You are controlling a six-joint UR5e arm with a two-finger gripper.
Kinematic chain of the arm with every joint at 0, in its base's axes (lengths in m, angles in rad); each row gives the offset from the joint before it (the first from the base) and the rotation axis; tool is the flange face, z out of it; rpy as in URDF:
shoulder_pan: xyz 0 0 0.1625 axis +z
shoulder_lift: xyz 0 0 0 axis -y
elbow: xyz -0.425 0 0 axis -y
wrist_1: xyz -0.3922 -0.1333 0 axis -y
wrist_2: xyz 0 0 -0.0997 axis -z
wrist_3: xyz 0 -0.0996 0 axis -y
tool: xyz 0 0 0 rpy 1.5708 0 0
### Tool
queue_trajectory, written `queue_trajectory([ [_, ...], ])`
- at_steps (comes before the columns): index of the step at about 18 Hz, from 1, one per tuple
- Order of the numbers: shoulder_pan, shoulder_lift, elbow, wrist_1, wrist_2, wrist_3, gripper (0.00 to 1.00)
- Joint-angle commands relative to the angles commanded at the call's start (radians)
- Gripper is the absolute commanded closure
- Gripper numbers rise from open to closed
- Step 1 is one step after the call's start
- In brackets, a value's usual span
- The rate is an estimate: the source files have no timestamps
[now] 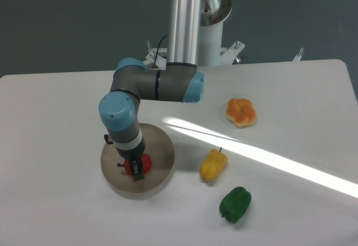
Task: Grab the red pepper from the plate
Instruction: 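Lift the red pepper up off the plate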
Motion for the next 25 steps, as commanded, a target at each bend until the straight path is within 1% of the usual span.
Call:
queue_trajectory([
  [5,0.005,0.008,-0.002,-0.002,0.0,0.002,0.3],
  [9,0.017,0.031,0.009,-0.014,0.008,0.035,0.31],
  [10,0.032,0.043,0.009,-0.018,0.008,0.057,0.31],
  [12,0.064,0.055,0.026,-0.057,0.009,0.089,0.31],
  [14,0.086,0.06,0.073,-0.122,0.011,0.106,0.31],
  [16,0.126,0.063,0.121,-0.196,0.011,0.142,0.31],
  [18,0.173,0.074,0.155,-0.235,0.011,0.21,0.31],
  [20,0.224,0.084,0.16,-0.235,0.008,0.26,0.31],
  [23,0.293,0.08,0.176,-0.235,-0.002,0.378,0.31],
  [25,0.32,0.074,0.187,-0.235,-0.002,0.417,0.31],
])
